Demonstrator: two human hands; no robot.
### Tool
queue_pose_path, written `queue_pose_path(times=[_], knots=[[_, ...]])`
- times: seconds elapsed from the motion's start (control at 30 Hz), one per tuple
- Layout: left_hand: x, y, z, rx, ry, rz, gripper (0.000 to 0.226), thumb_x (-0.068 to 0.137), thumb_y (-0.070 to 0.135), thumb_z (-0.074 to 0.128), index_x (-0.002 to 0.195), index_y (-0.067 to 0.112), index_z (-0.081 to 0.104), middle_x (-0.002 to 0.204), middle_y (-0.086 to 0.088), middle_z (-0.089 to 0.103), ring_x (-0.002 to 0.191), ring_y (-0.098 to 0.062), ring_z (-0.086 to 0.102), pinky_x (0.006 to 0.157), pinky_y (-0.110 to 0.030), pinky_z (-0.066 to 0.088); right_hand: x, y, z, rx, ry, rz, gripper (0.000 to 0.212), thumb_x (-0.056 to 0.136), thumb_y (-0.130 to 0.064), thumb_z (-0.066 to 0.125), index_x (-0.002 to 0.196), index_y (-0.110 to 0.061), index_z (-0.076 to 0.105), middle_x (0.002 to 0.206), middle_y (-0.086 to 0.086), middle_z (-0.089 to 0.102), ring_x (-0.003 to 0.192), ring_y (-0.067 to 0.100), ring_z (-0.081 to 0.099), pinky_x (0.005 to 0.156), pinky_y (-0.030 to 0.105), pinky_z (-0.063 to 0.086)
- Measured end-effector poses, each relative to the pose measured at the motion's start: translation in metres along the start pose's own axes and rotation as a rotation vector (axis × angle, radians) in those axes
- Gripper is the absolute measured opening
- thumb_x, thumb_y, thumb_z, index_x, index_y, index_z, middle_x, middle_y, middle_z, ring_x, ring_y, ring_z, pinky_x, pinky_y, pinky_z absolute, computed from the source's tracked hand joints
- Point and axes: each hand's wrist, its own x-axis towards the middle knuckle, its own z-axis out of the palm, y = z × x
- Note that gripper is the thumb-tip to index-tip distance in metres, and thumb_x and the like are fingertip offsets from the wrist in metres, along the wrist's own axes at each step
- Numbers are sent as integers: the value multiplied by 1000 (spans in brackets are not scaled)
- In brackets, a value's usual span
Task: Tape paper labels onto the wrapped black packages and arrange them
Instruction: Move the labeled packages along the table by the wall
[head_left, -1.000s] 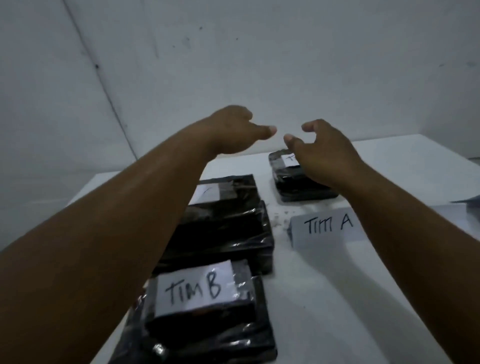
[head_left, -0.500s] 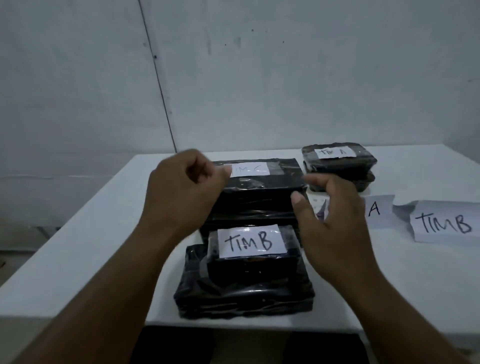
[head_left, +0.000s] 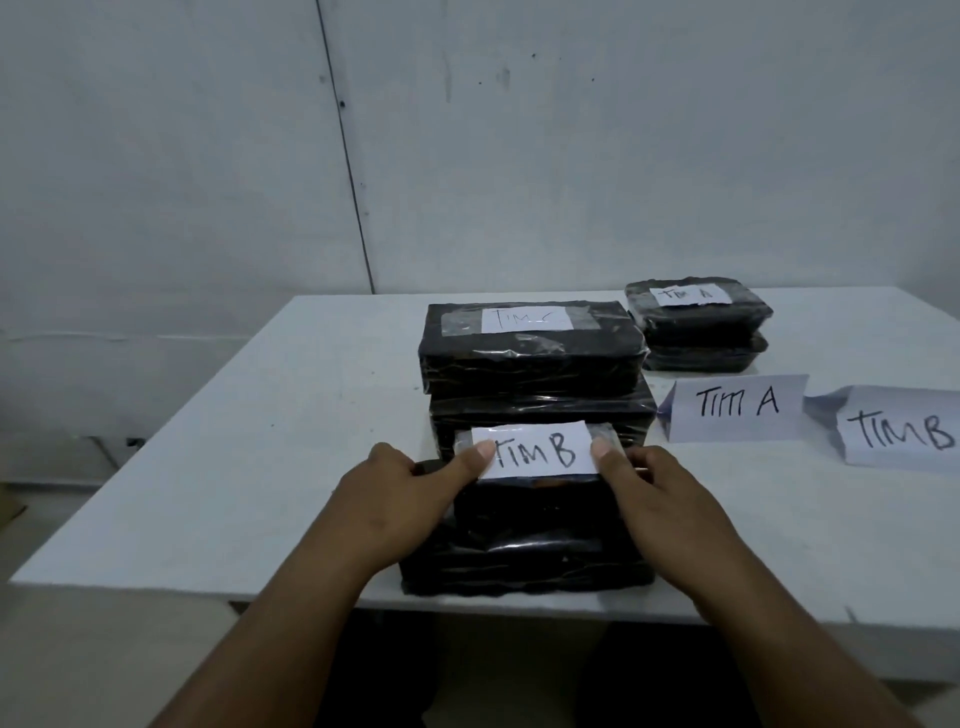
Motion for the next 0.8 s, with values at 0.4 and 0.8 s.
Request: queue_pose_path(times=[0.4, 0.8], knots=[[-12, -8, 1, -6, 63, -3, 86, 70, 88, 51, 96, 8, 68, 91, -11, 70, 77, -14, 63, 64, -29, 45, -15, -5, -2, 95, 37, -115, 24, 94, -61, 50, 99, -39, 56, 89, -26, 54, 80, -8, 52, 62, 16, 35], [-67, 63, -17, -230, 101, 250, 64, 59, 82, 51, 98, 31, 60, 90, 11, 67, 78, -5, 64, 61, -23, 41, -39, -25, -75, 322, 245, -244, 32, 89, -61, 57, 104, -36, 70, 96, -15, 73, 81, -3, 69, 65, 21, 49]])
